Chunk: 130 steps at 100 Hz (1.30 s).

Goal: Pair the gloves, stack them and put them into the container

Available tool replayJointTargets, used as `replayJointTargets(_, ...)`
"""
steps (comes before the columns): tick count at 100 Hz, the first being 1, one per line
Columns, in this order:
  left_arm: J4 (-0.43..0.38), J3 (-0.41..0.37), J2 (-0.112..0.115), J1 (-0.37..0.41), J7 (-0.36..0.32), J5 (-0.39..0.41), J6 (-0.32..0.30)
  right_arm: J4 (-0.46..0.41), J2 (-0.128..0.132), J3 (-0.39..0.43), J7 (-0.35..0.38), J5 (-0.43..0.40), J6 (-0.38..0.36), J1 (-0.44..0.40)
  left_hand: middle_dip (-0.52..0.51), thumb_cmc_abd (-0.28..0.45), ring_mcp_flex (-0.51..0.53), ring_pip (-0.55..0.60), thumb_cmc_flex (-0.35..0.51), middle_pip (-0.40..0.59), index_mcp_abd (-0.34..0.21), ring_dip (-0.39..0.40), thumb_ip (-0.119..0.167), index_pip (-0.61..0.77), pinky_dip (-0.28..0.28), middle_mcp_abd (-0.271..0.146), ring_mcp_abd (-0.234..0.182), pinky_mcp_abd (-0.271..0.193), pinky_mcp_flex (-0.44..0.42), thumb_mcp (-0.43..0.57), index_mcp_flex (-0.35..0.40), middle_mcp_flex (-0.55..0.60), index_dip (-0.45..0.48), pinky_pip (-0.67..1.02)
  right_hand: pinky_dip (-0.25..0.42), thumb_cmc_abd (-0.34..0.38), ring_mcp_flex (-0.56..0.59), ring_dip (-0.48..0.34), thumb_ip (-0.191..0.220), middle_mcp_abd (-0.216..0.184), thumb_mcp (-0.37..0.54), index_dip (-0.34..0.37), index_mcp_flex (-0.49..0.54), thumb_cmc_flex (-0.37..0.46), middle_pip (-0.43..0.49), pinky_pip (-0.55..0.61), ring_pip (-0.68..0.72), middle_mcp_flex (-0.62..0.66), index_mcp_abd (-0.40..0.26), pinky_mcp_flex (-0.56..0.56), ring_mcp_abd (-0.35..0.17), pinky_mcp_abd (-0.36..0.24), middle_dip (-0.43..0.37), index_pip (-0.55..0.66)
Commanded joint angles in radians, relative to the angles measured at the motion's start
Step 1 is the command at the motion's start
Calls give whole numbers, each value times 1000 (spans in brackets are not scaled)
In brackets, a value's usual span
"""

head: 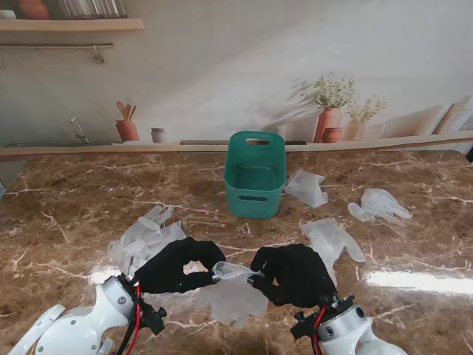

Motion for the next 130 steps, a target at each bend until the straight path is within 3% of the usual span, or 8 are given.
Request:
replayJointTargets(1,5,2,11,18,-27,-11,7,-6,4,2,35,16,5,-16,-23,42,33,37,-5,23,14,-2,5,23,15,16,16,-21,-5,-36,-49,58,20,39,-7,-12,37,18,5,13,15,-10,17,-8,39,129,49,58,8,62,-14,-68,4,32)
replayJointTargets(38,192,121,-7,-154,4,13,202,148,24,-71,249,139,212,210,-49,84,8,48,46,43,31,7,-3,44,20,31,37,-13,-17,-134,-102,33,13,59,-32,22,32,-5,13,12,-6,-14,-1,-6,20,99,24,52,12,51,-1,-55,-27,23)
replayJointTargets(74,479,355,-98,-421,343,152,310,560,-16,-252,66,135,224,549,-23,77,-12,88,47,72,-26,37,-19,44,43,20,46,0,-14,-137,-105,9,48,98,-31,33,30,-26,-2,-5,11,14,-8,-17,-21,54,-59,49,-30,-55,2,-41,-26,18)
replayJointTargets(102,607,472,-120,-559,391,233,384,681,-24,-305,39,128,267,630,-6,71,-24,93,42,74,-15,41,-13,17,36,11,32,-18,-3,-151,-95,-18,-21,103,-36,51,28,-46,2,-4,6,-4,-26,-39,-95,-15,-161,46,-27,-128,12,-20,-37,-8)
replayJointTargets(111,637,500,-129,-580,407,241,419,696,-21,-315,34,95,298,640,-9,84,-51,63,74,55,-1,17,9,16,7,11,29,-28,-10,-225,-100,-57,-127,89,-40,76,-36,-45,17,-3,-34,-56,-88,-82,-179,-95,-272,-18,12,-223,7,-14,-38,-93)
replayJointTargets(118,670,519,-141,-594,447,257,431,693,-16,-318,44,73,337,641,-11,112,-76,45,76,47,5,5,17,20,-9,8,20,-30,-17,-279,-118,-90,-175,76,-22,122,-120,-38,67,0,-64,41,-103,-139,-231,-185,-354,-103,49,-318,3,-9,-35,-313)
replayJointTargets(125,679,524,-150,-593,458,241,454,693,-12,-321,54,45,372,640,-14,134,-152,14,98,29,73,-6,34,-42,-35,29,29,-37,-54,-358,-178,-182,-297,48,-25,170,-186,-58,150,2,-82,150,-120,-186,-259,-270,-401,-172,71,-392,0,1,-47,-468)
replayJointTargets(130,679,527,-152,-591,461,239,479,699,-8,-325,45,7,395,642,-18,160,-196,-4,97,17,115,-14,41,-110,-46,38,31,-44,-72,-373,-189,-240,-387,31,-35,177,-227,-73,161,-2,-102,162,-157,-204,-276,-319,-435,-220,74,-434,-7,2,-54,-505)
